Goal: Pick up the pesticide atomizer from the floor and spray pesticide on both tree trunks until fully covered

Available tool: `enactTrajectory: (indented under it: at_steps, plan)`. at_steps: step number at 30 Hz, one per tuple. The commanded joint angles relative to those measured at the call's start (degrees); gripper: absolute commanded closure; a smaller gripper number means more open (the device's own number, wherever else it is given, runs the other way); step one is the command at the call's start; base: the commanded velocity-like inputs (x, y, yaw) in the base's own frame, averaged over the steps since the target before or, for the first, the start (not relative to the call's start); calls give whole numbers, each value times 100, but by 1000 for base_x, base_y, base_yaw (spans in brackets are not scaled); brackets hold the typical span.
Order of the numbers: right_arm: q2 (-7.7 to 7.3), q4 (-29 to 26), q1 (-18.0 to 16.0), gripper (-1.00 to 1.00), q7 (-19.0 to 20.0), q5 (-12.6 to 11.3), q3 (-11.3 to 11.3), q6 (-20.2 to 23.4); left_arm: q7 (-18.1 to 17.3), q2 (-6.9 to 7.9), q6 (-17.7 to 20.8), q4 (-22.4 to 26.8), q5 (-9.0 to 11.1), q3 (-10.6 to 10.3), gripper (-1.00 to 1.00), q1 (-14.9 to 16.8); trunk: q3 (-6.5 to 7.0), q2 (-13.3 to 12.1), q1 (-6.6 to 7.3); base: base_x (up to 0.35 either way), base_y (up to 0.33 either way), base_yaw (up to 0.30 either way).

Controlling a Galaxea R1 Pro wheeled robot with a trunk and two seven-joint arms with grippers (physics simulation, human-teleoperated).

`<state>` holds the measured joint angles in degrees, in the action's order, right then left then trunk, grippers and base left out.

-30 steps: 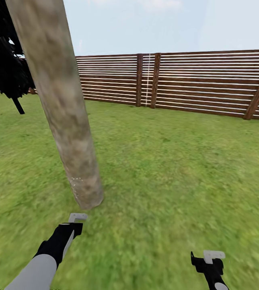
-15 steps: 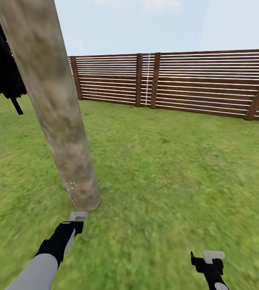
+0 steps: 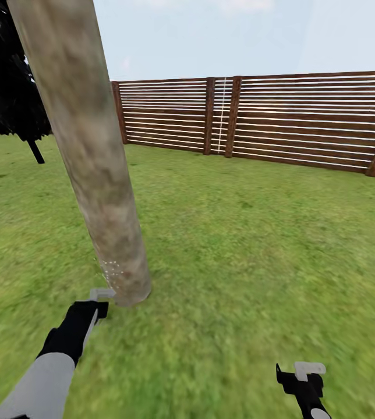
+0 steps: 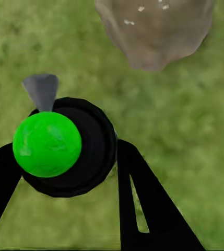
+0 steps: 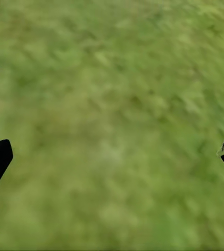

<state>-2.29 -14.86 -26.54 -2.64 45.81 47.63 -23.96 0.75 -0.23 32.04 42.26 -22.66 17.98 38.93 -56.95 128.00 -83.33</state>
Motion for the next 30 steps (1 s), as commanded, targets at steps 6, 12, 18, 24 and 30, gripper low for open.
enactTrajectory:
  at_steps: [6,12,18,24,30]
  plan:
    - [0,4,0,-100,8,7,-6,-3,-157,-538,366,53,60,-333,100,197,0,0,0,0,0,1]
    - [0,1,0,-100,9,7,0,-2,-1389,551,717,222,58,-317,100,337,0,0,0,0,0,0]
    - [-1,0,0,-100,3,7,-6,-3,-1432,-38,928,336,23,-385,100,654,0,0,0,0,0,0]
    - [0,9,0,-100,5,7,-9,-1,-1460,380,1277,548,5,-374,100,897,0,0,0,-135,51,0]
    - [-1,9,0,-100,9,7,-9,2,-1463,120,1483,592,29,-387,100,1193,0,0,0,-21,7,0]
